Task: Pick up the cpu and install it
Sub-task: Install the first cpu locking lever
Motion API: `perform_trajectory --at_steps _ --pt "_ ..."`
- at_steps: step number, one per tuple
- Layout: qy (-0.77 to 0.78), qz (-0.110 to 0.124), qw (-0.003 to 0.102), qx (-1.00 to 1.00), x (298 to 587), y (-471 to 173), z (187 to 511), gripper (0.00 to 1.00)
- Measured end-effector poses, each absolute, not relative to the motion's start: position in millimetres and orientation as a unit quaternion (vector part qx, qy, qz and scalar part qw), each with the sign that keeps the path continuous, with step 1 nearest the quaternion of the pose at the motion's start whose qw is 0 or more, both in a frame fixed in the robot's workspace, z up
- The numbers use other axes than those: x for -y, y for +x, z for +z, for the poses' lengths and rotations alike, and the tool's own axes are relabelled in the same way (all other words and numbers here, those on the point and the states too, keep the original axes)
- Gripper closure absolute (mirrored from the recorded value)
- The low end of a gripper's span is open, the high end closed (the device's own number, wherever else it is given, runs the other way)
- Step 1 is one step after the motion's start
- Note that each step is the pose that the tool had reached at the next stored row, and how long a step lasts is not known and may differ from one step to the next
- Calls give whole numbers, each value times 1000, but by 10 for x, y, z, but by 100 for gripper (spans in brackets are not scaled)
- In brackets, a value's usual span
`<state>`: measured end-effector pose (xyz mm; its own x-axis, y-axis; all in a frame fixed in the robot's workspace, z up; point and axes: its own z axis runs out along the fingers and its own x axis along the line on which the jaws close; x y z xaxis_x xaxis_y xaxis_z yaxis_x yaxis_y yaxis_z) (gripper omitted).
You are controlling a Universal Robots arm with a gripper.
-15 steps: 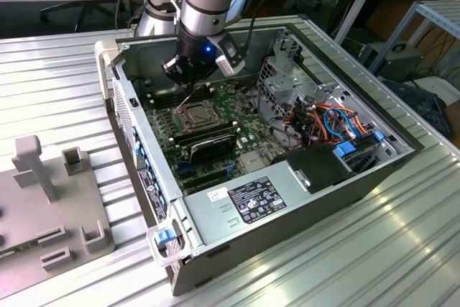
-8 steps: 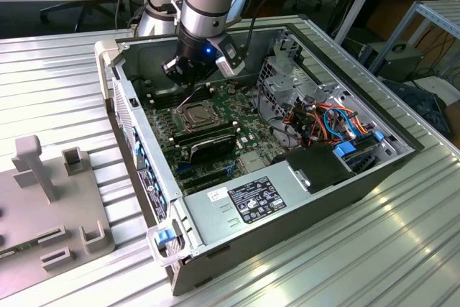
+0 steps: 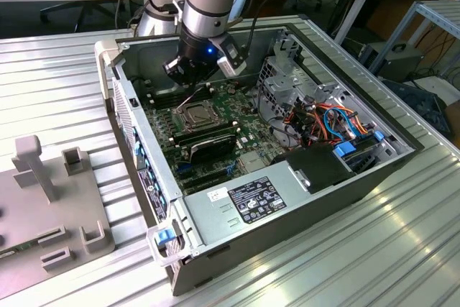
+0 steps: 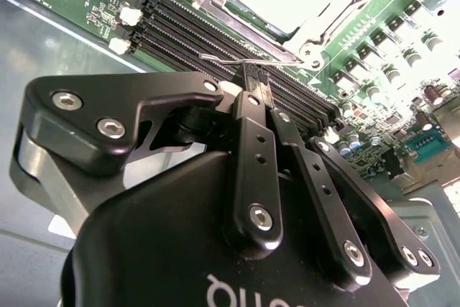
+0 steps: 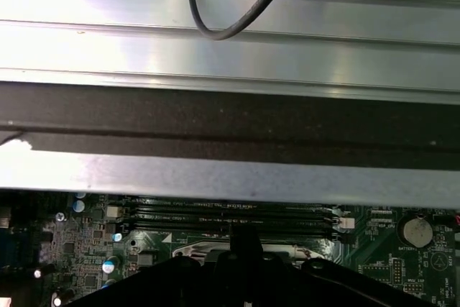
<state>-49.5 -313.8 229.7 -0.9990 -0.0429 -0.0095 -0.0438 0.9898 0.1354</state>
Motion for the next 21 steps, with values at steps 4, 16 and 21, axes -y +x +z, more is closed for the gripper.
perform_trajectory --at_steps 4,16,21 --pt "-22 68 3 -997 3139 -490 2282 89" --pt "-22 68 3 -997 3142 -478 2281 89" --pt "-22 68 3 -997 3142 -478 2277 89"
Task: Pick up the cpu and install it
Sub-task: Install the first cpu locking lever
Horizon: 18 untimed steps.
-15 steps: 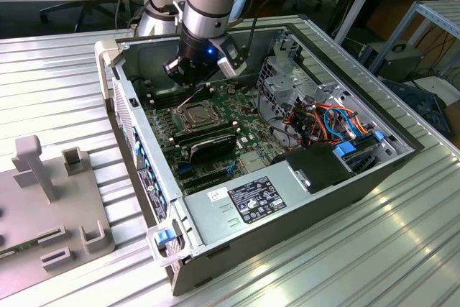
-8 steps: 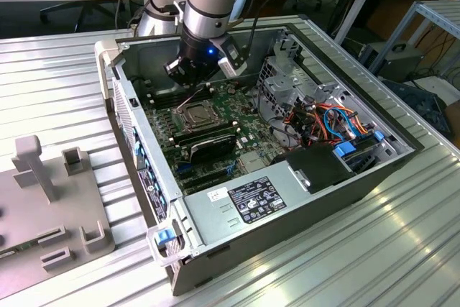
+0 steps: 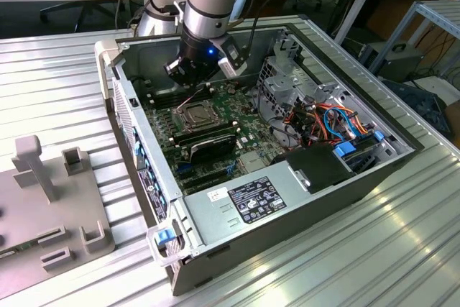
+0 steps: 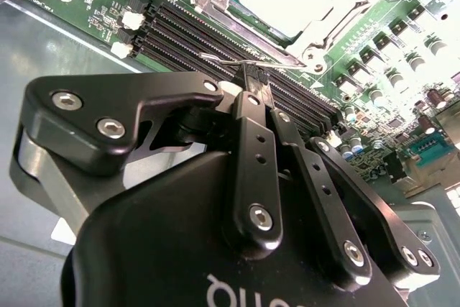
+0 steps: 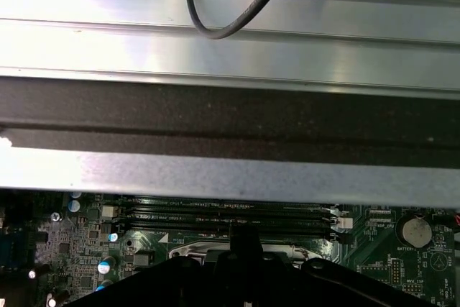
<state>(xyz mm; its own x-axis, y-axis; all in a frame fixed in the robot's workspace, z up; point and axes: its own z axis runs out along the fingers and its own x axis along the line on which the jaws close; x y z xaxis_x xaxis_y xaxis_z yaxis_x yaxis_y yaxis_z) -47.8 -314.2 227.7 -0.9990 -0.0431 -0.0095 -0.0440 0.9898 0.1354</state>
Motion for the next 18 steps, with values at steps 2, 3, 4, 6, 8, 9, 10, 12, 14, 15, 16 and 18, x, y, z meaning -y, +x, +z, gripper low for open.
perform_trajectory --at_steps 2,3,4,6,8,9,10,12,14,15,16,18 --pt "-22 68 3 -997 3141 -477 2273 89" --pt "-22 68 3 -997 3141 -477 2268 89" --pt "-22 68 3 -997 3142 -478 2266 89" --pt "-22 68 3 -997 3142 -478 2265 89" --pt "-22 68 3 -997 3142 -477 2263 89" --pt "-22 68 3 -997 3141 -477 2259 89" --pt "-22 68 3 -997 3141 -477 2254 89" --pt "-22 68 3 -997 3142 -477 2245 89" --pt "-22 68 3 -997 3142 -477 2234 89" --pt "-22 68 3 -997 3142 -476 2226 89" --pt "-22 68 3 -997 3142 -476 2220 89" --pt "-22 68 3 -997 3142 -473 2208 89"
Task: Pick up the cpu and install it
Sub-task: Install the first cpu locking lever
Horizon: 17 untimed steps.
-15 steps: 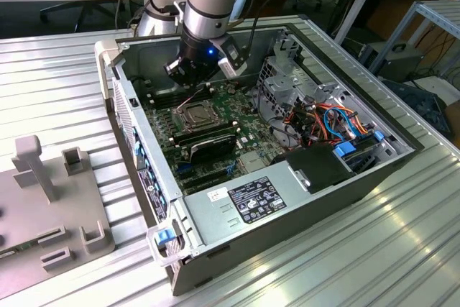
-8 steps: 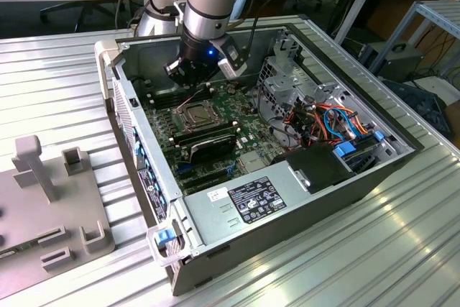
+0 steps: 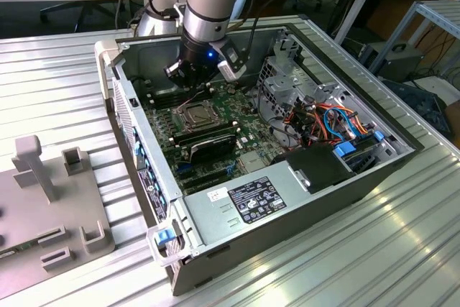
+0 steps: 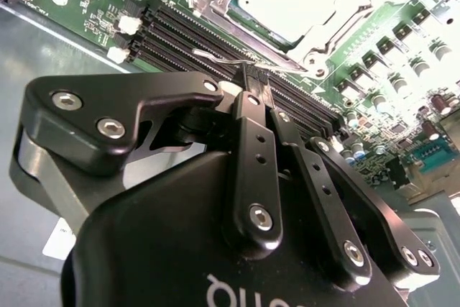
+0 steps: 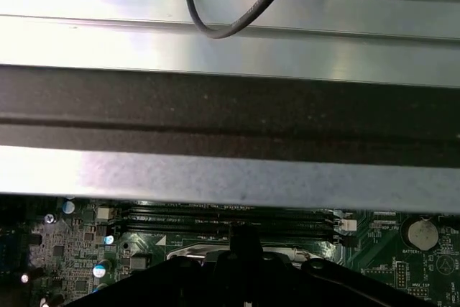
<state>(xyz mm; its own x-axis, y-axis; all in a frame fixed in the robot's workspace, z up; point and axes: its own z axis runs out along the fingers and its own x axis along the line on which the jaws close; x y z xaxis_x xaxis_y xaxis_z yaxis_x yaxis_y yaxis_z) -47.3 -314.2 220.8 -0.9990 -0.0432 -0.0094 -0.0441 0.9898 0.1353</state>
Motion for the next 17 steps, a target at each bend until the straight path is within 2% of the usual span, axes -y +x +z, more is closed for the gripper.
perform_trajectory --at_steps 17 --pt "-22 68 3 -997 3142 -393 2155 89"
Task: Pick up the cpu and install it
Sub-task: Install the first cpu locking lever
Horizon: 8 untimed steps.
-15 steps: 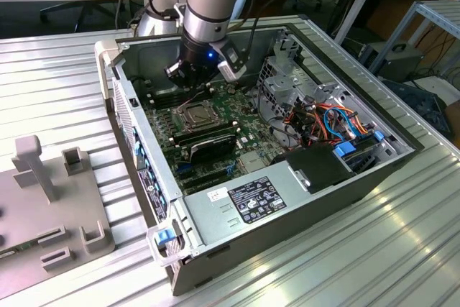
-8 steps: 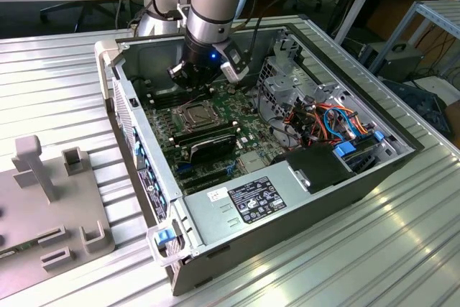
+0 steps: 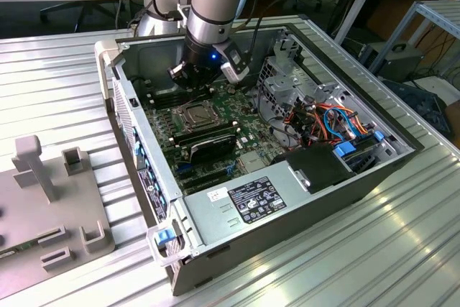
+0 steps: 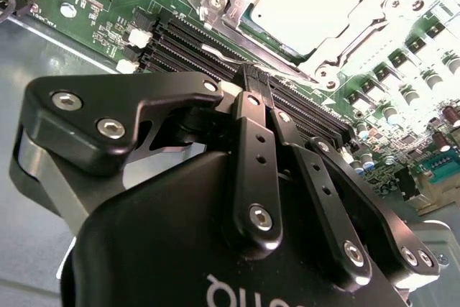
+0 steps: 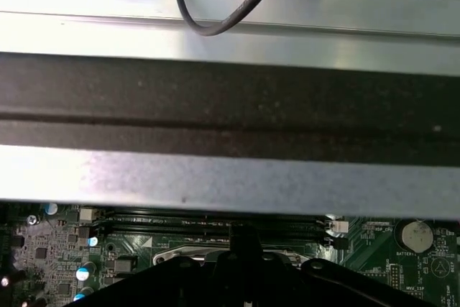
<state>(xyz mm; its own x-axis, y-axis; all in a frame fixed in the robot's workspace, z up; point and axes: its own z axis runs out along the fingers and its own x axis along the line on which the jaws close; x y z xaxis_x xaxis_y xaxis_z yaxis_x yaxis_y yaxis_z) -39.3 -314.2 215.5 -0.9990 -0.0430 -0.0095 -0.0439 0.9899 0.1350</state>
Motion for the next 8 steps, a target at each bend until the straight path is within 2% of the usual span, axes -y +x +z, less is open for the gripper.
perform_trajectory --at_steps 8 --pt "-22 68 3 -997 3141 -387 2142 89"
